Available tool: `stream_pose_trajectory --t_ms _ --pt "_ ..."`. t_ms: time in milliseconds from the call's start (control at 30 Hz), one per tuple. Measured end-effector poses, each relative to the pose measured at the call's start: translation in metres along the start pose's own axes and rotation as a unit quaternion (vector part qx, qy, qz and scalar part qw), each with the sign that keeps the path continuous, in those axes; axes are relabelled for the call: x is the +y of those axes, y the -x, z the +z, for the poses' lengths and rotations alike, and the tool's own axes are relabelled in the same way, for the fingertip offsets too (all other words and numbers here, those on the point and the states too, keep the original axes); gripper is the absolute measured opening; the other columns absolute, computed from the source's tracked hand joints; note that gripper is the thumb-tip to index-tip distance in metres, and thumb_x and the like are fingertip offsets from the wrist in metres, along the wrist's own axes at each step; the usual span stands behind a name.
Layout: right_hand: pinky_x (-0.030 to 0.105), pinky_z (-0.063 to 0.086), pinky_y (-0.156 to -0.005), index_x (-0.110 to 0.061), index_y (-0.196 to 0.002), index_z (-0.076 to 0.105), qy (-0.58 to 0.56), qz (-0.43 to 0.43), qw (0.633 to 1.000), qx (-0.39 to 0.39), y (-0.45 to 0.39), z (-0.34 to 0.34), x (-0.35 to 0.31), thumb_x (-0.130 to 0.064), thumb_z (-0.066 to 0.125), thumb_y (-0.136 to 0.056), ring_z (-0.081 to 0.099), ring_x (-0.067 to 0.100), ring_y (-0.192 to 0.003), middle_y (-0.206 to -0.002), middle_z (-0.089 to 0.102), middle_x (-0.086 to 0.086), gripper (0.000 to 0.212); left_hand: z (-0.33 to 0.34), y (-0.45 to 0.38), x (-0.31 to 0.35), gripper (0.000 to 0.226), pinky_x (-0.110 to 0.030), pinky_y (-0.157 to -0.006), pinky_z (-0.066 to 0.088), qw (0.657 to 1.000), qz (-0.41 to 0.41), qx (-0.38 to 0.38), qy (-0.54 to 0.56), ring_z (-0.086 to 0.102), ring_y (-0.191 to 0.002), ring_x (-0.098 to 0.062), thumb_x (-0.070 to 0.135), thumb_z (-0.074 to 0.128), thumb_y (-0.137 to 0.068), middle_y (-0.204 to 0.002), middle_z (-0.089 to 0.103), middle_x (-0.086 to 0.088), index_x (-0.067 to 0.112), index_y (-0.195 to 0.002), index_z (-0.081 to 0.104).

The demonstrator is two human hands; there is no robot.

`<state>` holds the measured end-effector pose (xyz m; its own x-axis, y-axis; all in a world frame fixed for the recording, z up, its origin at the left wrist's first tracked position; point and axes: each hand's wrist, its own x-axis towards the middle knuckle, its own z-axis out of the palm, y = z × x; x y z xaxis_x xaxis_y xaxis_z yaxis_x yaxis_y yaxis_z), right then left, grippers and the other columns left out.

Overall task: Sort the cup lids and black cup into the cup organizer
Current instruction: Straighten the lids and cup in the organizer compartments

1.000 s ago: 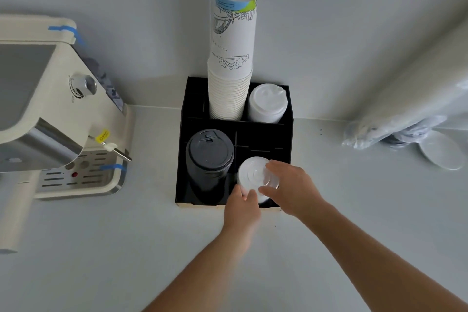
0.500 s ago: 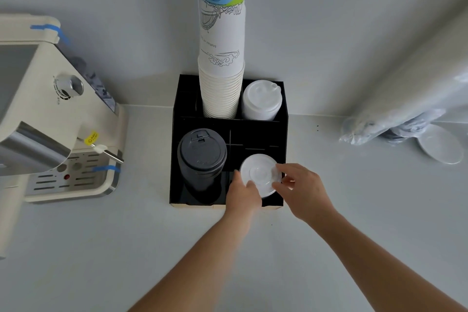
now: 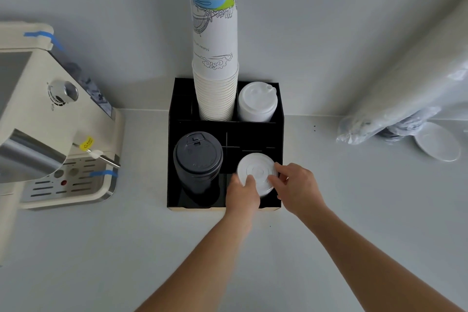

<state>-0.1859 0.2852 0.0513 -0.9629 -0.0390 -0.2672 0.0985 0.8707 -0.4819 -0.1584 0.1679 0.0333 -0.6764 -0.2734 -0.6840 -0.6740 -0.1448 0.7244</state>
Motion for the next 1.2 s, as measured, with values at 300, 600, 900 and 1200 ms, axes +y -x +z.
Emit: stream_pose_trajectory --t_ms 300,600,900,1200 --pt "0.036 0.051 -0.075 -0.012 -0.089 0.063 0.024 -0.005 0.999 -0.037 0.000 -0.008 -0.003 -0.027 0.057 -0.091 0.066 0.027 -0.079 -0.078 0.059 0.006 0.016 -0.001 -0.002 0.005 0.044 -0.034 -0.094 0.046 1.000 -0.006 -0.003 0.007 0.056 -0.116 -0.021 0.029 0.045 -0.095 -0.130 0.059 -0.001 0.020 -0.138 0.048" --pt "0.015 0.038 -0.071 -0.018 -0.136 0.059 -0.051 0.031 0.998 -0.018 0.011 -0.019 -0.008 -0.026 0.057 -0.095 0.062 0.011 -0.091 -0.109 0.067 -0.005 0.042 -0.014 0.013 0.007 0.035 -0.029 -0.069 0.040 0.998 -0.032 -0.024 0.049 0.050 -0.078 -0.016 0.028 0.048 -0.090 -0.100 0.059 -0.003 0.012 -0.119 0.059" --pt "0.028 0.046 -0.090 -0.022 -0.129 0.065 -0.099 -0.003 0.994 0.034 0.021 -0.048 -0.045 -0.029 0.062 -0.091 0.065 0.014 -0.102 -0.108 0.071 -0.006 0.039 -0.067 0.046 -0.009 0.055 -0.031 -0.097 0.046 0.989 0.032 -0.137 0.047 0.059 -0.072 -0.014 0.035 0.060 -0.083 -0.085 0.061 -0.024 -0.003 -0.121 0.052" --pt "0.040 0.051 -0.102 -0.036 -0.138 0.055 -0.197 -0.050 0.974 -0.101 0.007 -0.028 -0.105 -0.049 0.065 -0.081 0.066 0.010 -0.107 -0.127 0.067 -0.009 0.059 -0.138 0.048 0.000 0.028 -0.033 -0.088 0.056 0.994 0.080 0.004 0.073 0.069 -0.095 -0.017 0.048 0.061 -0.088 -0.106 0.064 -0.003 0.026 -0.105 0.061"
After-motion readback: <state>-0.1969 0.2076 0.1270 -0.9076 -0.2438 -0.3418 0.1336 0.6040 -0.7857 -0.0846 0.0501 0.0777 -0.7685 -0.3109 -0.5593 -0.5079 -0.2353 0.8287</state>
